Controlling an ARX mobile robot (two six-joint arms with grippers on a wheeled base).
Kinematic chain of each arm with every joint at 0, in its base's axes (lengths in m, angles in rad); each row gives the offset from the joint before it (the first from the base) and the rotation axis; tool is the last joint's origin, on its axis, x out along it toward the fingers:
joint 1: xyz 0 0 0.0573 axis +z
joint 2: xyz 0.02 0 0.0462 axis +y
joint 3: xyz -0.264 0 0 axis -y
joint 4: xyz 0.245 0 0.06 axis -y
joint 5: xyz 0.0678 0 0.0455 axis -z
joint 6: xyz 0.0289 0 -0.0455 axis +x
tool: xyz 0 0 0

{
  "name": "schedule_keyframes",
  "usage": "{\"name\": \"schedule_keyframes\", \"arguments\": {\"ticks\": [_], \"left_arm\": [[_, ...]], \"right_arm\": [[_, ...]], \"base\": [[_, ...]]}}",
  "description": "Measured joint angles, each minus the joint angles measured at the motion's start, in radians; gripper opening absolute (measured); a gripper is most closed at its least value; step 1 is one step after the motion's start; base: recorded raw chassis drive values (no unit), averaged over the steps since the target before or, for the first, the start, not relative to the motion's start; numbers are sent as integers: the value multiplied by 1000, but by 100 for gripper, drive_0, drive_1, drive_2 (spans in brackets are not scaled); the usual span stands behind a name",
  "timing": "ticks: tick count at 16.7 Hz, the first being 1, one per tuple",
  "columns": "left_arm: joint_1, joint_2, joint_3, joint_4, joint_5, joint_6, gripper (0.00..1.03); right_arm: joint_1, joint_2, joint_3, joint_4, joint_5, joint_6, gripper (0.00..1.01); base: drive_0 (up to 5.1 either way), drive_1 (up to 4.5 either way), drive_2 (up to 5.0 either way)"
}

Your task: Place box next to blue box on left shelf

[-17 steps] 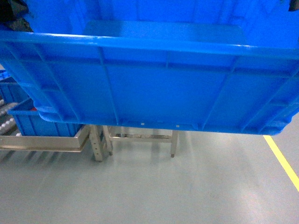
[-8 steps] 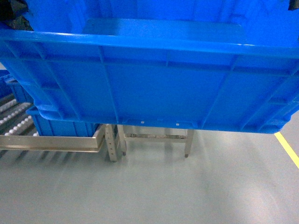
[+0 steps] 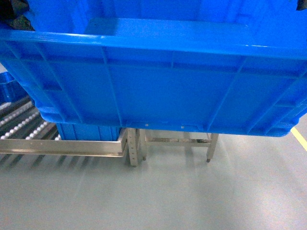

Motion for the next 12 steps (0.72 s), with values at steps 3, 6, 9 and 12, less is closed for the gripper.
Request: {"name": "schedule_keyframes", "arguments": {"ticks": [3,6,9,12], "left_arm": [[0,0,0,0,-1,0,8],[0,0,0,1,0,0,8],[0,-1,0,-4,0,0,8],[0,-2,0,-2,0,0,8]], "right_arm": [[0,0,0,0,0,0,19],[0,0,0,0,0,0,19],[0,0,0,-1,0,0,19],[0,0,0,-2,1,0,19]], "base": [[-500,246,246],[-495,250,250],[-502,244,244],[-506,240,240]]}}
